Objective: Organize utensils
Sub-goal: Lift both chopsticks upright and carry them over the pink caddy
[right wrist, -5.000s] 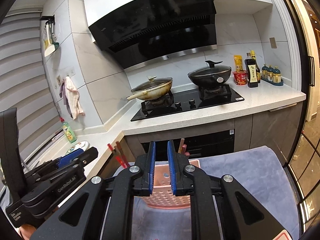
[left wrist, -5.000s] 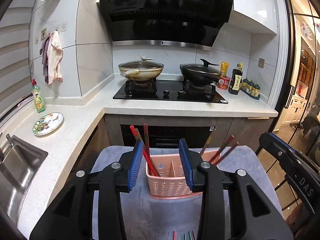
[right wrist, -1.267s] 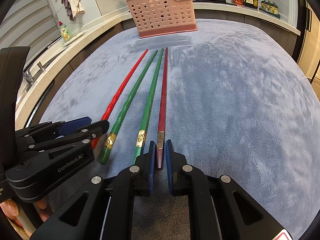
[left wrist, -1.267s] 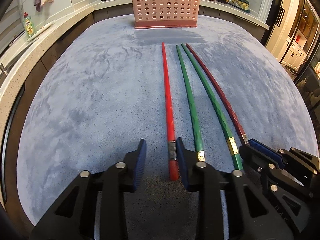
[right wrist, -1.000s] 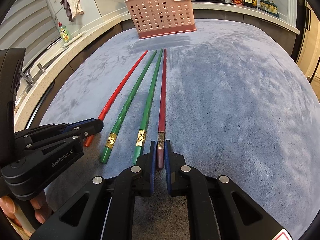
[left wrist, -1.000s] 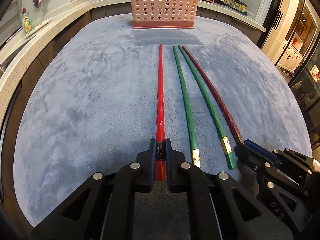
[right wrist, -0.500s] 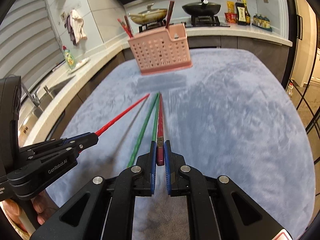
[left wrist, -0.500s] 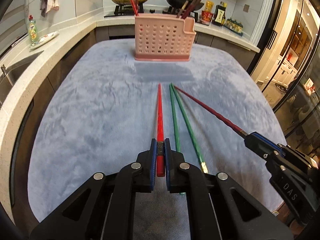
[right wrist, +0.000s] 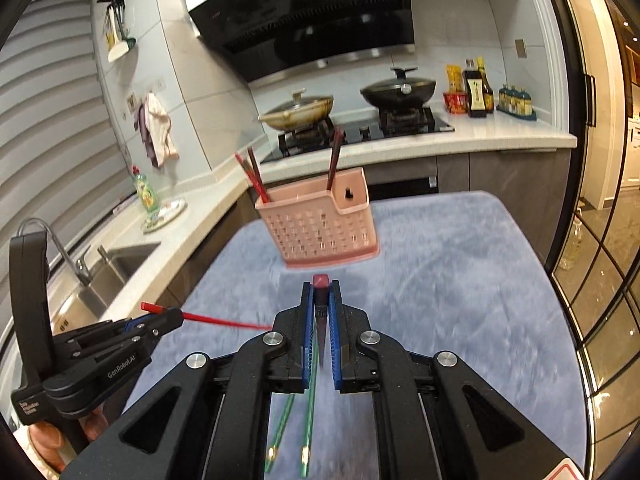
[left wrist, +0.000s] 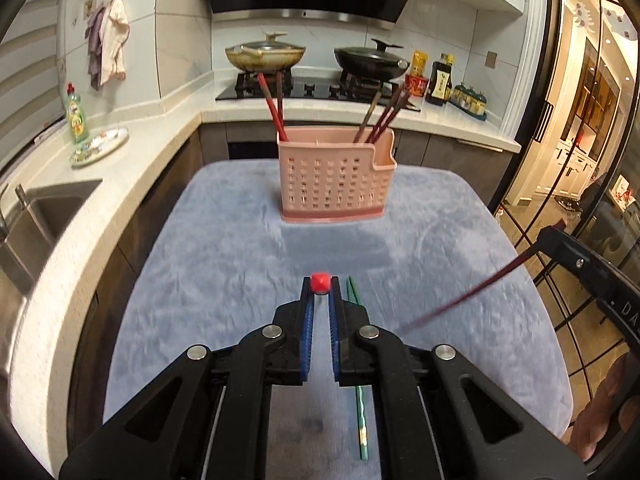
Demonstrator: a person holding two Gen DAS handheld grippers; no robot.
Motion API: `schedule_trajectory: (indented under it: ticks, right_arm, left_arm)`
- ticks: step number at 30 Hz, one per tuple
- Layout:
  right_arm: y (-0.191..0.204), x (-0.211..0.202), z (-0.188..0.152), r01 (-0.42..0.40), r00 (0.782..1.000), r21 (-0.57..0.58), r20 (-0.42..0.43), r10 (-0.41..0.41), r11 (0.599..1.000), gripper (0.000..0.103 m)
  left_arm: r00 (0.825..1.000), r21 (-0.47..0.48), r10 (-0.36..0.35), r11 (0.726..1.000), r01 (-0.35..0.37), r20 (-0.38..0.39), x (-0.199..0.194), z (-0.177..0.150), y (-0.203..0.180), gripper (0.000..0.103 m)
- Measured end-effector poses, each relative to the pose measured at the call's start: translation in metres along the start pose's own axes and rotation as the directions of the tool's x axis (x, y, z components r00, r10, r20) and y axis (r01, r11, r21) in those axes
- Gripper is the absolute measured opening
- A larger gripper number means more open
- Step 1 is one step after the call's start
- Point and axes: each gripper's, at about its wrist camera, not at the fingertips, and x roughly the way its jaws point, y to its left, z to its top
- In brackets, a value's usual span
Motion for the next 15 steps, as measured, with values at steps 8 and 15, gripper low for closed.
schedule_trajectory:
  ticks: [8, 15]
  right_arm:
    - [0.004, 0.004, 0.057, -0.022, 0.995, -0.001, 0.097, 0.022, 1.000, 0.007]
    - [0.007, 0.023, 0.119, -0.059, 0.980, 0.026, 0.193, 0.052, 0.998, 0.007]
  left_arm:
    - [0.998, -0.015, -0.026, 1.000, 0.027, 0.065, 0.001, 0.060, 0.007, 0.007]
    - [0.982, -0.022, 0.004, 1.000, 0.000, 0.187, -0.004, 0.133, 0.011, 0.007]
